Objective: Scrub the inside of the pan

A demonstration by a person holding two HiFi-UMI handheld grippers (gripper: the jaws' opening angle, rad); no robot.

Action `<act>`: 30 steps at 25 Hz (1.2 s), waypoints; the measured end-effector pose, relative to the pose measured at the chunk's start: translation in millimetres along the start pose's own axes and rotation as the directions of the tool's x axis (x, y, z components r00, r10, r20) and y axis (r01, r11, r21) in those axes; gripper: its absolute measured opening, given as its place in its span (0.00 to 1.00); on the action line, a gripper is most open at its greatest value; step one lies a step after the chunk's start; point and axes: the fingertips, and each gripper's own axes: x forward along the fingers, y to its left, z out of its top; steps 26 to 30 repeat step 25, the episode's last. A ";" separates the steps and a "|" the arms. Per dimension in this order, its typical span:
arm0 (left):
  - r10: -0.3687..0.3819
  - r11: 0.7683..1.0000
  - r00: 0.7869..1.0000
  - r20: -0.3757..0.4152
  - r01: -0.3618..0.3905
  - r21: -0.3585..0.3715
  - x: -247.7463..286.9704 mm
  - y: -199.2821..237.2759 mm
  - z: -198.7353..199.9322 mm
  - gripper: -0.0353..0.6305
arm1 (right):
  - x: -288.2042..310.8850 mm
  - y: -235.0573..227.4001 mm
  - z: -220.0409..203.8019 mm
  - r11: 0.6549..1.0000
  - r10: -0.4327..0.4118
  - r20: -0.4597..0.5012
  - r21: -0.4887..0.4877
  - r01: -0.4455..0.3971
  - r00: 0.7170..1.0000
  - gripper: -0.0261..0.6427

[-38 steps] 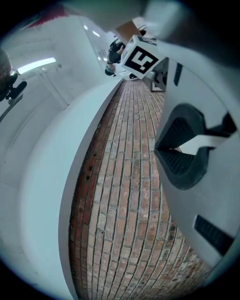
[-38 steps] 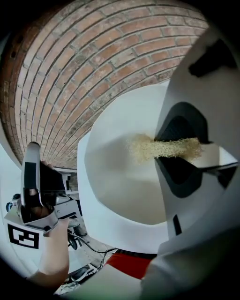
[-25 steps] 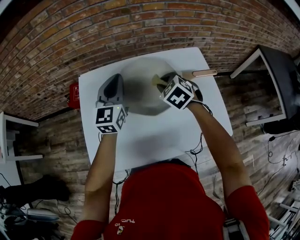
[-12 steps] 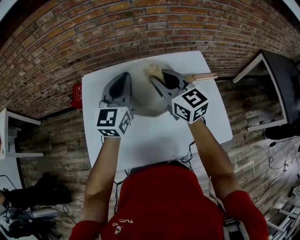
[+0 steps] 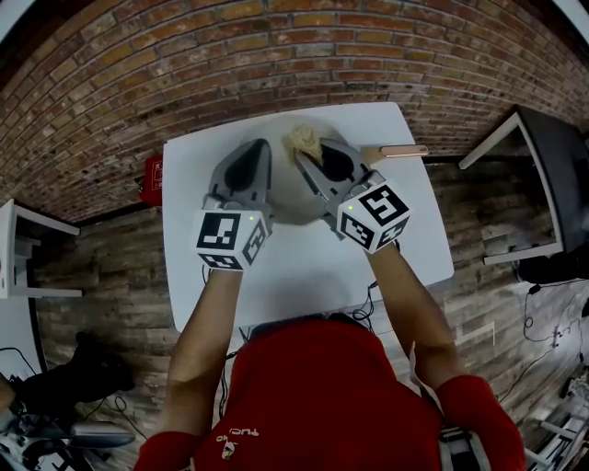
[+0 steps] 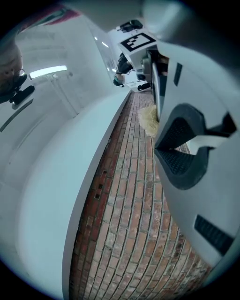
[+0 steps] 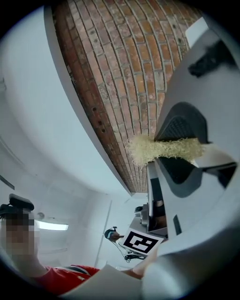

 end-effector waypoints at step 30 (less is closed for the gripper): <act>0.016 1.000 1.000 -0.009 -0.016 -0.005 8.4 -5.0 -3.9 0.07 | -4.3 -18.0 -4.0 1.000 -0.009 -0.010 0.019 0.009 1.000 0.17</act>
